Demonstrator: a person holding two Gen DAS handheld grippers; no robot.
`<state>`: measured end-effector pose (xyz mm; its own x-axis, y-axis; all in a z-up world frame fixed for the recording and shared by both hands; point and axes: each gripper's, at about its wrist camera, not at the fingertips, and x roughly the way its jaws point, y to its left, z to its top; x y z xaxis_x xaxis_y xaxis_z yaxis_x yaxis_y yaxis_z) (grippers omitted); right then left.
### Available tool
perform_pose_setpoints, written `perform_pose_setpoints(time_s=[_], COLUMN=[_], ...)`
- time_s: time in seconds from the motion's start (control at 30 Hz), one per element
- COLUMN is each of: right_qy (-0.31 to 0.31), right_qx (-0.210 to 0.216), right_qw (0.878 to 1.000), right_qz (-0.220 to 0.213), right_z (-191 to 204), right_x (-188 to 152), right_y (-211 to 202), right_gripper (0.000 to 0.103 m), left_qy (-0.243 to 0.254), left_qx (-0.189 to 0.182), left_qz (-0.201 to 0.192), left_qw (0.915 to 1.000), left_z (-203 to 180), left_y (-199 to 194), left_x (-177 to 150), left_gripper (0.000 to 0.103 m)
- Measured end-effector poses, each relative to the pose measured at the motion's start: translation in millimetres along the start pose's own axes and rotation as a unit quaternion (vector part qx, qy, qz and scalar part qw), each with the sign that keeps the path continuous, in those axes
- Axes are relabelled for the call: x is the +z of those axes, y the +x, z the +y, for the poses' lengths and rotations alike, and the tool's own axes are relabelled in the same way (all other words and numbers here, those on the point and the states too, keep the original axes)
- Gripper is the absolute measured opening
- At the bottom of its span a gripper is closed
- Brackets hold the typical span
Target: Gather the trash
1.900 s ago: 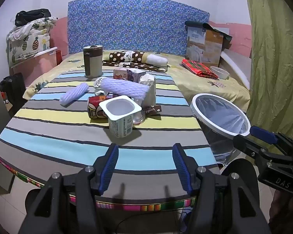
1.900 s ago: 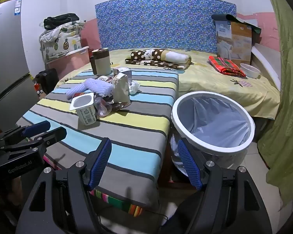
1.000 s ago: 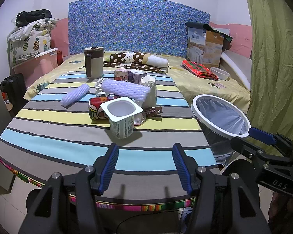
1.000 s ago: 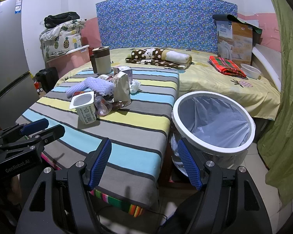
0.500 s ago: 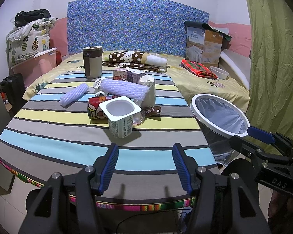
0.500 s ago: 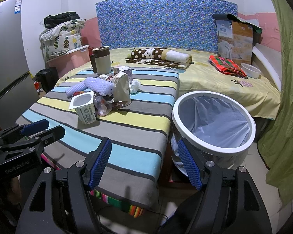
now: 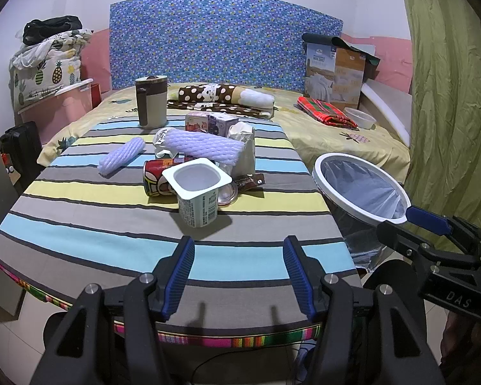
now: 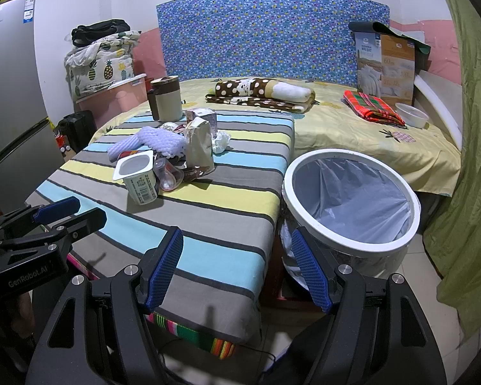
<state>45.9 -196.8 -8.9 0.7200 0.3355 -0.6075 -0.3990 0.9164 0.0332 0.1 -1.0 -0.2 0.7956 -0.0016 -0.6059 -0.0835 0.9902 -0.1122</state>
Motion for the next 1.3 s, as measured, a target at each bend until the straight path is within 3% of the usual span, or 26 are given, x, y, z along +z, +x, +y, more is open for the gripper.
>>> perform_pose_setpoints(time_s=[1.3], right_qy=[0.002], right_qx=[0.001], right_qw=[1.000], right_qz=[0.002], right_z=[-0.3], right_x=[0.5], right_y=[1.9], right_gripper=[0.072], left_qy=[-0.004], left_qx=[-0.003], left_qz=[0.003], left_qw=[1.0000], left_z=[0.5], left_y=[4.7], left_x=[-2.8], left_gripper=[0.059])
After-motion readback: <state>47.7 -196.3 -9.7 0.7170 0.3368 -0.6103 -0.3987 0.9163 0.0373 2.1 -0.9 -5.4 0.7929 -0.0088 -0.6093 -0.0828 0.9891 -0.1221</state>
